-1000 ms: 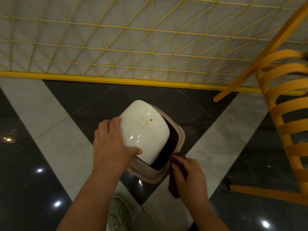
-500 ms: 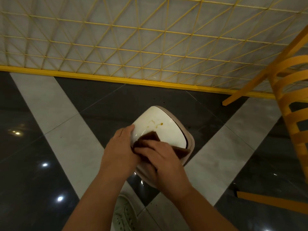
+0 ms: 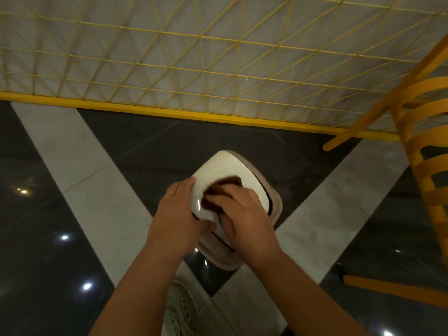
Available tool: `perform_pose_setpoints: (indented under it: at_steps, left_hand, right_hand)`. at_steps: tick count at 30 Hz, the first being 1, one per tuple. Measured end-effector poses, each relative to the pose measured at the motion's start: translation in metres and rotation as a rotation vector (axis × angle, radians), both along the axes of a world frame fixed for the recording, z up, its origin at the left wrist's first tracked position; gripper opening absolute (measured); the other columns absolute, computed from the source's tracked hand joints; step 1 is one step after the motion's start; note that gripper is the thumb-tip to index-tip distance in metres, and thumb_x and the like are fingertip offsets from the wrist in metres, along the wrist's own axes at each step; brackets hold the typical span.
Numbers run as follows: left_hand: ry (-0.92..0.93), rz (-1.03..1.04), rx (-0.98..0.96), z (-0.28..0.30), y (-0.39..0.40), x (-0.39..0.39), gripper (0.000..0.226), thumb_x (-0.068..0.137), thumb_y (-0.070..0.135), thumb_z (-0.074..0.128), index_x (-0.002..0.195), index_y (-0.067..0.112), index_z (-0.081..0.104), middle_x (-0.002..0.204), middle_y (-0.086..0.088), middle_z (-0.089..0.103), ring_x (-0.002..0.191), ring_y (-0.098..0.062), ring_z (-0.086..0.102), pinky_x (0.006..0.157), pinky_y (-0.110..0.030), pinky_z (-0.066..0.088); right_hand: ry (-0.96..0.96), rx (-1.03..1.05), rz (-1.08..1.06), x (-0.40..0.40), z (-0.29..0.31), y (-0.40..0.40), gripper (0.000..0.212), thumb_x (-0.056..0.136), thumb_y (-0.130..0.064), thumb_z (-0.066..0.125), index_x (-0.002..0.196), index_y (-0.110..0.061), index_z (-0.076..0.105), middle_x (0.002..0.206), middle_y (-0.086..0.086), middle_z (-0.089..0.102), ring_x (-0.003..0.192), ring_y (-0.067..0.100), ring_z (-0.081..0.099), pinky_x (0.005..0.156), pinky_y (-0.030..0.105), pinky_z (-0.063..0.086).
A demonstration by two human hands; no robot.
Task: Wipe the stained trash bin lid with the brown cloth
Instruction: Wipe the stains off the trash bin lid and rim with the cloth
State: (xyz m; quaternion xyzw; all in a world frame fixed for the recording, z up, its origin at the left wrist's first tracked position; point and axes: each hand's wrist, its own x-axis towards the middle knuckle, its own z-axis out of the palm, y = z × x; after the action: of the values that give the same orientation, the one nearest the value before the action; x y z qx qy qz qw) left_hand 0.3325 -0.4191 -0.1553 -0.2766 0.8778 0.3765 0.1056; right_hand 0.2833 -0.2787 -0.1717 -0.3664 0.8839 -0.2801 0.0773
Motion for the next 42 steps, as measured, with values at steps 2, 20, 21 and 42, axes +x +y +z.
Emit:
perform_pose_setpoints:
  at_steps: [2,20,21,42]
  left_hand:
    - [0.008,-0.013,0.022,0.001,-0.002,0.0,0.099,0.064,0.025,0.083,0.144,0.025,0.025,0.143,0.001,0.032,0.127,-0.019,0.038,0.103,-0.034,0.036]
    - [-0.005,-0.034,0.038,0.001,-0.019,0.006,0.119,0.059,0.031,0.087,0.148,0.035,0.007,0.155,0.014,-0.001,0.141,-0.019,0.011,0.111,-0.045,0.029]
    - [-0.014,-0.033,0.04,0.0,-0.018,0.005,0.123,0.057,0.032,0.088,0.148,0.036,0.006,0.155,0.015,-0.004,0.142,-0.019,0.009,0.112,-0.046,0.029]
    - [0.023,-0.049,0.015,-0.006,-0.017,-0.003,0.114,0.064,0.026,0.084,0.149,0.03,0.007,0.157,0.008,0.0,0.143,-0.019,0.013,0.114,-0.044,0.027]
  right_hand:
    - [0.031,0.036,-0.051,-0.028,0.007,-0.009,0.036,0.083,-0.014,0.066,0.119,-0.021,0.066,0.127,0.004,0.061,0.118,0.025,0.054,0.104,0.043,0.043]
    - [-0.297,-0.21,-0.581,-0.014,0.02,0.041,0.042,0.092,-0.022,0.061,0.124,-0.044,0.046,0.115,-0.027,0.047,0.107,-0.004,0.046,0.094,0.021,0.041]
    - [-0.284,-0.246,-0.569,-0.014,0.023,0.034,0.041,0.091,-0.022,0.062,0.121,-0.045,0.045,0.116,-0.026,0.048,0.107,-0.004,0.047,0.093,0.02,0.042]
    - [0.195,0.075,0.053,-0.013,0.008,-0.02,0.038,0.068,-0.017,0.082,0.105,-0.022,0.071,0.115,0.002,0.069,0.109,0.021,0.063,0.102,0.037,0.041]
